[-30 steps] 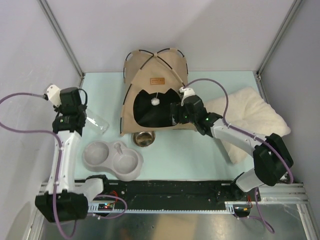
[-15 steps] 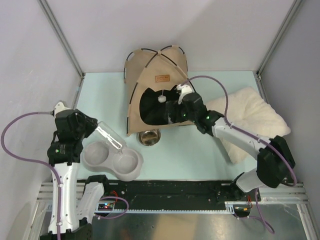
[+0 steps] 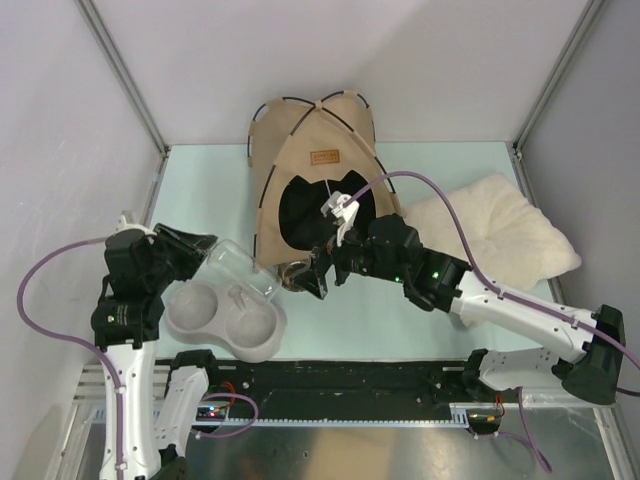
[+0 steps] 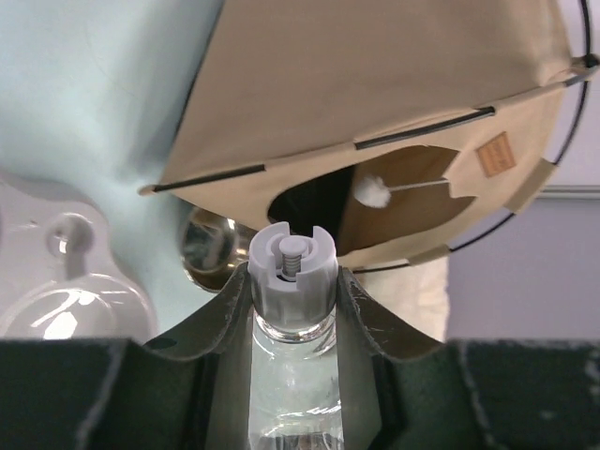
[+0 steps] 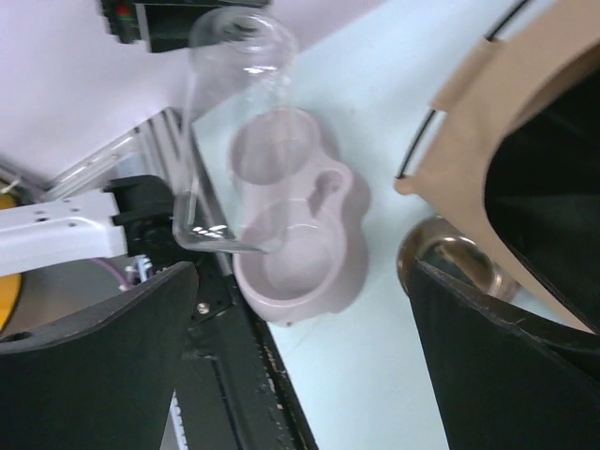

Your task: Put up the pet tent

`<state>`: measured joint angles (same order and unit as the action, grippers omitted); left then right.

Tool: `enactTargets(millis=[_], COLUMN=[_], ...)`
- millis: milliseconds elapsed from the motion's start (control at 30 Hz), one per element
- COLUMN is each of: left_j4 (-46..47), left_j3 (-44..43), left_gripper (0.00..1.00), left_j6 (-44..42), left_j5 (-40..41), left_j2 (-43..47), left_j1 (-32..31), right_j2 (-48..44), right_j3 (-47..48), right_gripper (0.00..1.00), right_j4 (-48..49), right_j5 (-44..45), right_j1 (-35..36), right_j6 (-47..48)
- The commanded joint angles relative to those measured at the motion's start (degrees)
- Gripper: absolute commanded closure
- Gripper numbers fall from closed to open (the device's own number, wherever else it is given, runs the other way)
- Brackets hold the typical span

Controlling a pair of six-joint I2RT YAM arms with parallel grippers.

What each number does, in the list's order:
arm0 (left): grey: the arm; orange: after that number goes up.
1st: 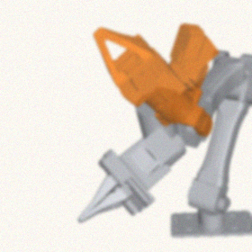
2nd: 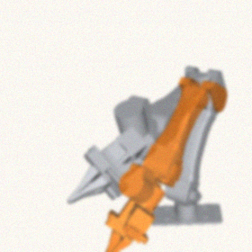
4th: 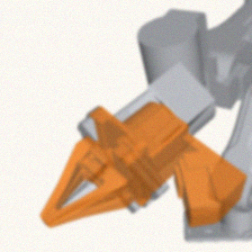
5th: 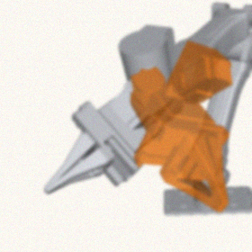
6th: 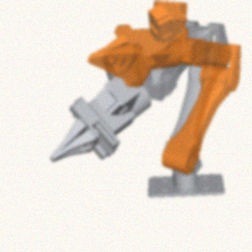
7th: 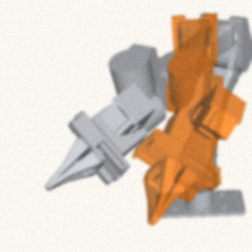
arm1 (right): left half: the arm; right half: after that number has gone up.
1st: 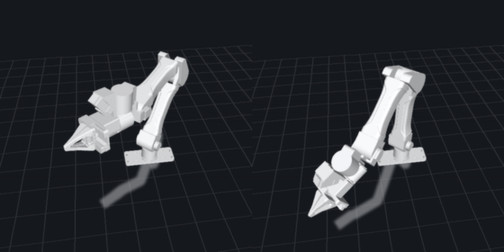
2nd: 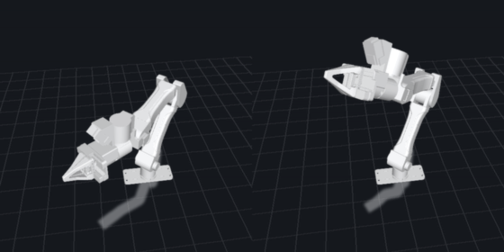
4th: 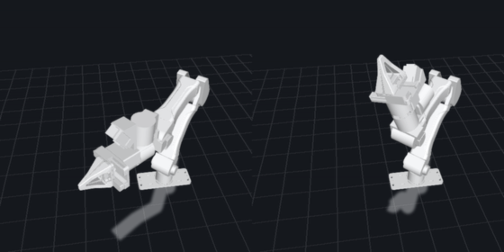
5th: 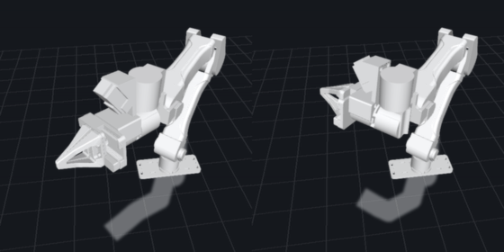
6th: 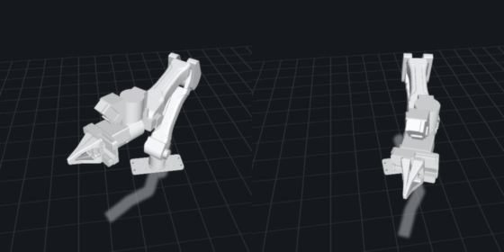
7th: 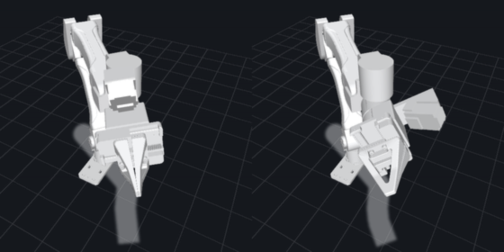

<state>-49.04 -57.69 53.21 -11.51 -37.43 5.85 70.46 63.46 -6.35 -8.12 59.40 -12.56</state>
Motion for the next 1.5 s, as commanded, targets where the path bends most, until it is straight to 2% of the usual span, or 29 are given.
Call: enactTargets(millis=[0,167,300,500,633,833,967,1200,1267,1467], left_j4=[0.7,0.78,0.8,1.05,1.43,1.9,2.19,2.94,3.06,3.18], left_j3=[-0.33,-1.31,-2.75,-2.96,-1.74,0.0,0.15,-3.36,-3.56,-1.11], left_gripper=[1.0,1.0,1.0,1.0,1.0,0.98,0.85,0.38,0.28,0.09], left_j6=[9.76,16.96,20.36,23.65,25.08,25.65,24.78,14.89,11.87,4.58], left_j5=[-6.37,-7.62,-8.99,-9.71,-10.16,-10.36,-10.06,-5.02,-4.2,-4.81], left_j2=[1.33,1.26,0.82,1.81,2.93,3.5,3.28,3.07,3.07,3.31], left_j1=[-0.16,-0.77,-0.86,-0.84,-0.84,-0.85,-0.86,-0.99,-0.98,-1.01], right_j2=[-1.26,0.45,2.77,5.08,5.95,5.43,4.97,3.47,3.29,3.55], right_j3=[2.0,1.97,1.96,1.93,1.95,1.94,1.93,2.37,2.92,4.71], right_gripper=[0.01,0.01,0.01,0.04,0.15,0.44,0.55,0.6,0.6,0.62], right_j4=[5.18,12.95,15.79,18.08,20.19,21.25,20.3,17.41,15.86,9.84], right_j5=[-3.25,6.75,13.98,13.14,13.31,13.33,13.01,13.1,13.17,12.59], right_j1=[3.4,8.9,9.82,10.15,10.42,10.54,10.52,10.37,10.23,8.26], right_j6=[0.12,0.39,-0.42,-0.8,-0.87,-0.39,-0.29,-0.4,-0.74,-3.42])
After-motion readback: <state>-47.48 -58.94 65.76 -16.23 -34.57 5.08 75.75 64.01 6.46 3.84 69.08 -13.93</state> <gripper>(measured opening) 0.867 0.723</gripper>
